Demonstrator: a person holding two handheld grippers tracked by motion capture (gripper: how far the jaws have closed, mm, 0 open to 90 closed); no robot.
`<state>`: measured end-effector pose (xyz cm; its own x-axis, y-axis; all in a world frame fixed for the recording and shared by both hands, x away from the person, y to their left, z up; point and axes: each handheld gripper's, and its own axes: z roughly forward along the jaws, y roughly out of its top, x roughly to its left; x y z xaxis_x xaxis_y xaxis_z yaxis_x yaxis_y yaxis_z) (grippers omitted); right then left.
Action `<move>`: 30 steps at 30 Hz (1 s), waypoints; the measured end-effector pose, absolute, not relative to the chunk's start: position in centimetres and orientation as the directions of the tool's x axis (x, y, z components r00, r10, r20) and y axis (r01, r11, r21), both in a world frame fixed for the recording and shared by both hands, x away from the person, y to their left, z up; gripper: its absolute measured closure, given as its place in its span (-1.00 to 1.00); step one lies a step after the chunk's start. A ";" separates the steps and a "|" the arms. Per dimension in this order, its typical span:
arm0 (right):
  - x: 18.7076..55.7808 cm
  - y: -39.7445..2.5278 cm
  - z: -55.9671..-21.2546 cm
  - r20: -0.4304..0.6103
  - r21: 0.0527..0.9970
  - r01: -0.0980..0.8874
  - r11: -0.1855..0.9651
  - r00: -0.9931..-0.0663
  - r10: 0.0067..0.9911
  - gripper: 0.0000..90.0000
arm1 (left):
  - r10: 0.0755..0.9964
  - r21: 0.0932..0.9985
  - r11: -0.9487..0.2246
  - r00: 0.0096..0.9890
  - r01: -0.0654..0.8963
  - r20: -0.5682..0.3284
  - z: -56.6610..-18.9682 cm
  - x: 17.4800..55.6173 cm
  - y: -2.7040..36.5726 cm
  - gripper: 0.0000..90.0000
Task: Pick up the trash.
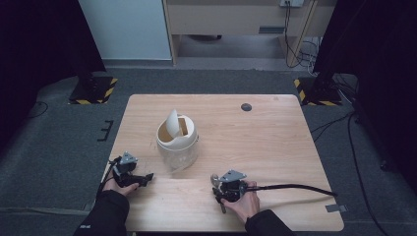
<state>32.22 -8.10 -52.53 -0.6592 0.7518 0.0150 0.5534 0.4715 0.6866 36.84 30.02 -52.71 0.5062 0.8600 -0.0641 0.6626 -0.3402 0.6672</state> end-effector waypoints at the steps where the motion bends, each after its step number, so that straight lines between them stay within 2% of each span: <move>1: 32.3 -8.2 -52.4 0.013 0.683 0.550 0.480 -0.666 0.746 0.29 | 0.860 0.667 -0.339 0.505 0.664 -0.065 -52.7 36.8 30.0 -0.76; 5: 32.3 -8.3 -52.3 0.010 0.679 0.545 0.492 -0.677 0.736 0.44 | 0.861 0.668 -0.335 0.503 0.665 -0.068 -52.7 36.8 30.0 -0.75; 9: 32.4 -8.4 -52.2 0.018 0.669 0.545 0.505 -0.691 0.722 0.73 | 0.864 0.665 -0.330 0.498 0.670 -0.073 -52.6 36.8 30.1 -0.73; 19: 32.8 -8.6 -51.9 0.007 0.662 0.529 0.532 -0.713 0.701 0.78 | 0.863 0.678 -0.308 0.495 0.668 -0.096 -52.0 36.6 30.2 -0.67; 30: 33.3 -9.9 -48.7 0.012 0.780 0.439 0.447 -0.724 0.690 0.78 | 0.847 0.782 -0.204 0.507 0.589 -0.160 -49.4 35.7 29.7 -0.60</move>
